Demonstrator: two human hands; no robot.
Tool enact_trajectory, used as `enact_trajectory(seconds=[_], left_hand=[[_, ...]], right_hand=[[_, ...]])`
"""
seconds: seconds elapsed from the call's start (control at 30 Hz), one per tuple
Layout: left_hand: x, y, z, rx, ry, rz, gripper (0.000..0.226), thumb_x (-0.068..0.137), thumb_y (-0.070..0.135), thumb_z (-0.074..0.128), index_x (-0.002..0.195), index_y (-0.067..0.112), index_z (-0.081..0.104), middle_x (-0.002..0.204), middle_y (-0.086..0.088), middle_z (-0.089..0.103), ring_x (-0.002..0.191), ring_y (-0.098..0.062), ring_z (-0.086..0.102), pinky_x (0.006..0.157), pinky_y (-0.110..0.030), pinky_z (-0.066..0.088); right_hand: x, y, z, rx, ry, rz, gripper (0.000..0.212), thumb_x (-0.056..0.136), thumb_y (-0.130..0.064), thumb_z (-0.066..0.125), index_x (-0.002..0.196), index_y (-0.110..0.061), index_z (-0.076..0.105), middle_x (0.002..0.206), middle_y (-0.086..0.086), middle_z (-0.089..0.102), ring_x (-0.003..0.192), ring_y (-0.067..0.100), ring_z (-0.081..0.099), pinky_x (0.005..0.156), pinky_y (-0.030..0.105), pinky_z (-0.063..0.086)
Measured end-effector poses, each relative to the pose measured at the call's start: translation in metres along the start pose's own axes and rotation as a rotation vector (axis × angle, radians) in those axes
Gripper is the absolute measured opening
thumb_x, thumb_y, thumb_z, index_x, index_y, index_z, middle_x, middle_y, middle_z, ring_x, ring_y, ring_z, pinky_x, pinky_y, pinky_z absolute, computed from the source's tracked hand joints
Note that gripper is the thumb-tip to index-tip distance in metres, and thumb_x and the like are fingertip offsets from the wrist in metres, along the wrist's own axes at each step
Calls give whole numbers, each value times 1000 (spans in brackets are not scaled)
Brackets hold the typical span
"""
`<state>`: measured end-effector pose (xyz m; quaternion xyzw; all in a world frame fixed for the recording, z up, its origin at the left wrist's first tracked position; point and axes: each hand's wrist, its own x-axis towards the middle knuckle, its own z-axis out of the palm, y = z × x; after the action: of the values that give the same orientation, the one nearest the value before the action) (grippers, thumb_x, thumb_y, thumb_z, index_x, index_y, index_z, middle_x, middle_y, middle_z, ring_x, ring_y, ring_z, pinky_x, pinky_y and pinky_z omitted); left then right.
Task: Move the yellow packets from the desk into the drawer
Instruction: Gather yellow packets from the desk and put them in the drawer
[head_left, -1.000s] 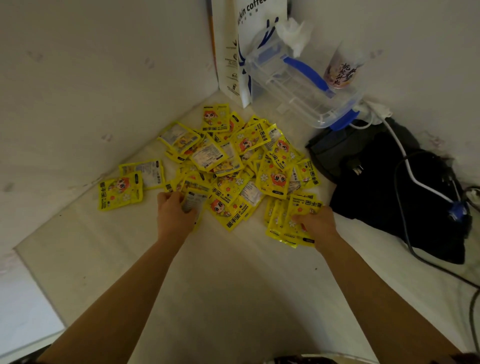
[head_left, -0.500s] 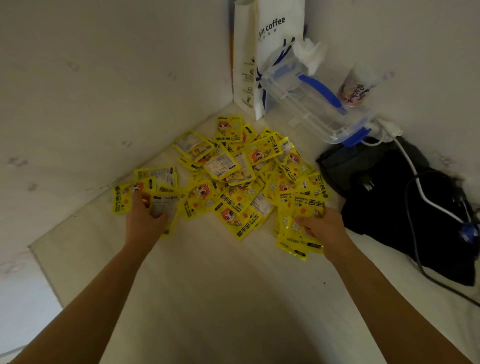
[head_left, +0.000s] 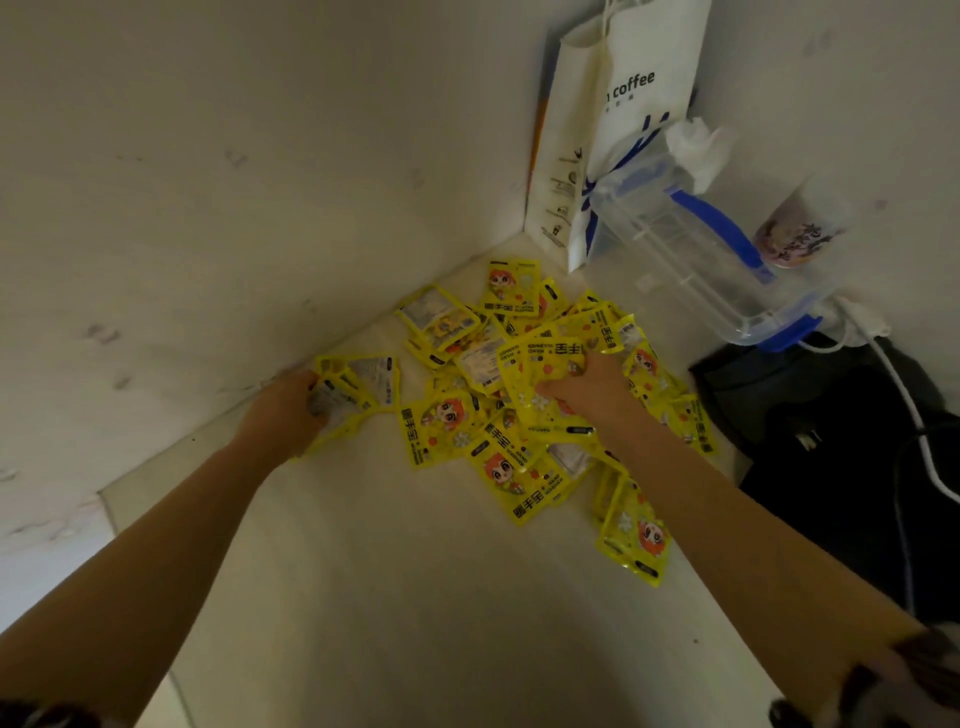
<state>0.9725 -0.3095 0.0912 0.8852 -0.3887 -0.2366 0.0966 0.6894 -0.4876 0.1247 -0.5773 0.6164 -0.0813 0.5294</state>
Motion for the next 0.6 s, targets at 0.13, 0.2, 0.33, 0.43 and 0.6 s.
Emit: enact_trajectory(seconds=[0.13,0.2,0.33,0.43,0.6], left_hand=[[25,-21,5,146,-38,102,33,78,12,66,109,2,60,118,-23,56,104,-42,56,84,-41,46],[33,-27,9,121,-78,118,49,78,14,67,124,3,55,129,-22,52,116,-40,51,95,-42,44],[38,-26,12,98,-144,95,65,82,23,69,139,10,43,139,-19,47,130,-35,42,105,-44,38],[39,-28,14,134,-153,64,62,81,27,67,138,15,44,136,-18,50,127,-36,45,103,-45,40],[28,-26,11,213,-123,33,47,80,33,66,120,13,52,120,-17,57,115,-36,53,95,-46,44]], right_hand=[[24,-22,28,-105,-12,-31,47,71,-19,80,112,-3,63,106,14,69,93,29,68,86,46,55],[31,-31,38,-168,0,-31,34,74,-19,78,100,-1,65,95,11,68,88,27,66,83,40,56],[38,-39,52,-296,13,-11,46,80,-27,73,110,5,59,81,11,59,87,27,66,88,43,54],[42,-38,54,-294,13,11,57,84,-25,70,125,9,50,93,16,67,95,27,65,88,39,51],[37,-42,56,-338,11,3,35,86,-22,68,111,-1,57,108,14,63,117,31,57,84,35,48]])
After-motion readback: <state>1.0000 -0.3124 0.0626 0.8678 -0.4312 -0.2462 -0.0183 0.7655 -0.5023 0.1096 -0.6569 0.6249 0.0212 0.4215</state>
